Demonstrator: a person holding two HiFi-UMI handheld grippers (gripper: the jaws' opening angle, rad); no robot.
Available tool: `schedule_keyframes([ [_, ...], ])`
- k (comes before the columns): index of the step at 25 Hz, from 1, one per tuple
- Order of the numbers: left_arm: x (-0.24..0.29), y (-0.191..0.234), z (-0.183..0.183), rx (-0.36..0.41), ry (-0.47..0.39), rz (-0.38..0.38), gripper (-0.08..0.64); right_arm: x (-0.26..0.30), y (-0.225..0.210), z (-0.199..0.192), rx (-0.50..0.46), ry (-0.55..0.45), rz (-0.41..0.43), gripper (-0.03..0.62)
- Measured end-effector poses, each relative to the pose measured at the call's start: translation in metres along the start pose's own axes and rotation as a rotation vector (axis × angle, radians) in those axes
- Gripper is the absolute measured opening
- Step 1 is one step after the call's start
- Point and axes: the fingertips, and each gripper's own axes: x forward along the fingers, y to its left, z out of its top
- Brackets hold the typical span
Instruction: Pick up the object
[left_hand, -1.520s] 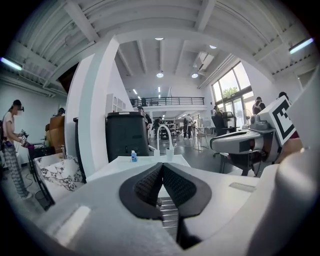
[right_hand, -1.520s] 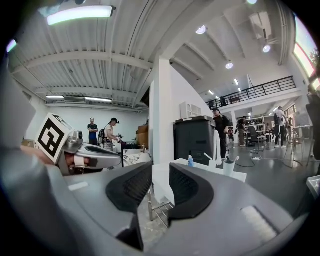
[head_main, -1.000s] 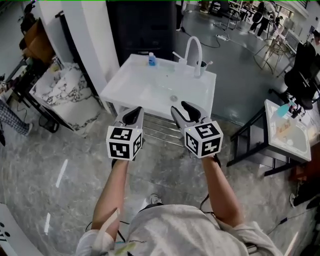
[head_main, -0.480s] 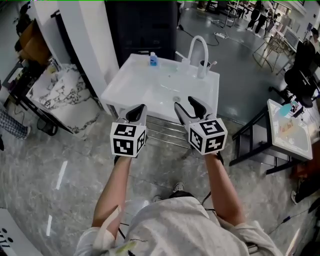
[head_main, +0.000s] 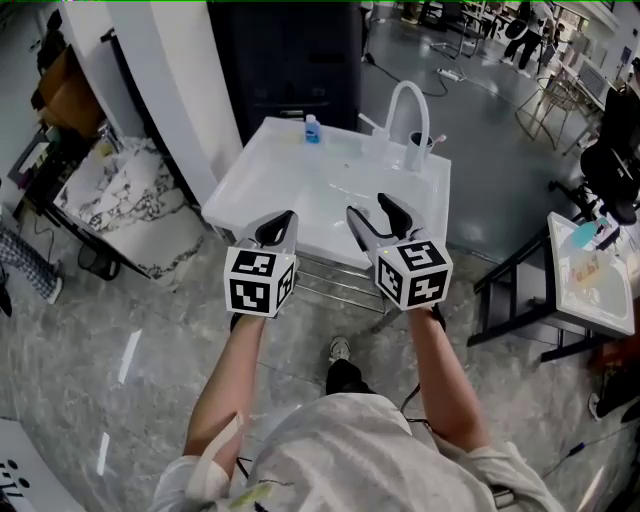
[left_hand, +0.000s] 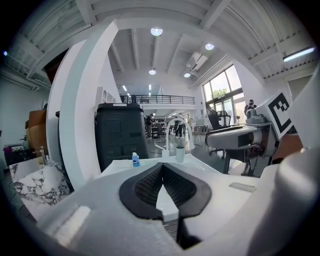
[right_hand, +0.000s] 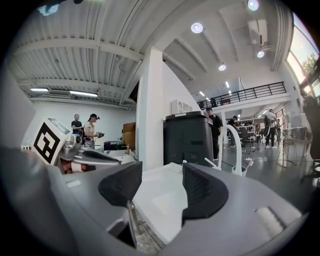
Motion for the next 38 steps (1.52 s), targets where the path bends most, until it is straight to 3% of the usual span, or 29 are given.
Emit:
schedule_keyframes([
  [20,0.206,0.077,0.044,-0.006,0.033,0.004,0.0,0.178,-0.137,0.014,0.043,0.027,-0.006,0.253],
  [27,0.241,0.085,0.049,-0.01,0.048,0.017,0.0,0.205,-0.162,0.019,0.057,0.024,0.007,0.253],
  [38,0.254,0.099,0.051,-0.008,0.06,0.037,0.0,0.222,-0.169,0.016,0.062,0.037,0.03,0.261],
])
